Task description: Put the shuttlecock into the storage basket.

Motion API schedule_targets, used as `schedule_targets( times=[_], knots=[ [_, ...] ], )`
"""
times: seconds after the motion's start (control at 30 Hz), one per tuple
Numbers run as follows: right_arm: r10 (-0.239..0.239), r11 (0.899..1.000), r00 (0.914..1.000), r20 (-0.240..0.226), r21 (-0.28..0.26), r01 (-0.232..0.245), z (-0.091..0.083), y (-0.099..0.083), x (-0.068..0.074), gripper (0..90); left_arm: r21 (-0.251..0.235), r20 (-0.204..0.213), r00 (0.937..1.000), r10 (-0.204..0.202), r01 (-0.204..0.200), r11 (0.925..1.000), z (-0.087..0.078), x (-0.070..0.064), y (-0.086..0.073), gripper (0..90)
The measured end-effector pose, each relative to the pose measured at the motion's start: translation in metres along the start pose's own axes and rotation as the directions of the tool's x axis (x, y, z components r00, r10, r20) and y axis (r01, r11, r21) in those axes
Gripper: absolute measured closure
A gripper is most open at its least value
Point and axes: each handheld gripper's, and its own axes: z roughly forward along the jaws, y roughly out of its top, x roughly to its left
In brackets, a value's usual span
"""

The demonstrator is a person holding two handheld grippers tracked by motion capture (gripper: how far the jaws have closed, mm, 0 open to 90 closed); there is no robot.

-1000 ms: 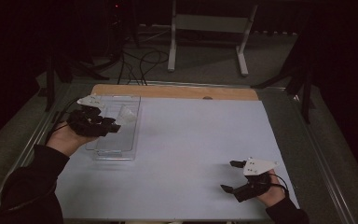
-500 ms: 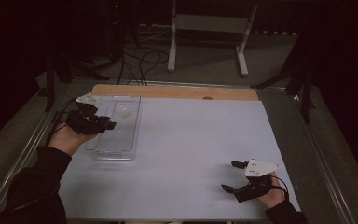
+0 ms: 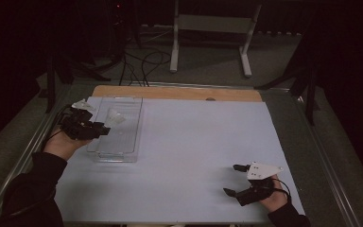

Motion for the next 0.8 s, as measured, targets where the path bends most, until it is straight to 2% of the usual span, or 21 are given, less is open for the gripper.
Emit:
schedule_targets(
  times=[0.2, 0.37, 0.57, 0.8],
  knots=[
    [0.002, 1.0, 0.9999, -0.011, 0.0, -0.002, 0.001, 0.0, 0.0, 10.0, 0.033, -0.014, 0.9998, -0.014, 0.014, 0.9994, 0.003, 0.008, -0.009, 65.3],
    [0.005, 1.0, 0.9999, -0.014, 0.002, -0.005, 0.001, -0.001, 0.0, 10.2, 0.045, -0.009, 0.9997, -0.02, 0.021, 0.9988, 0.005, 0.011, -0.015, 65.3],
    [0.008, 1.0, 0.9998, -0.017, 0.004, -0.008, 0.001, -0.001, -0.001, 10.2, 0.082, -0.024, 0.9996, -0.017, 0.019, 0.9965, 0.009, 0.014, -0.022, 65.3],
    [0.012, 1.0, 0.9997, -0.022, 0.005, -0.012, 0.001, -0.002, -0.001, 10.2, 0.105, -0.007, 0.9994, -0.035, 0.035, 0.9938, 0.013, 0.018, -0.028, 65.3]
  ],
)
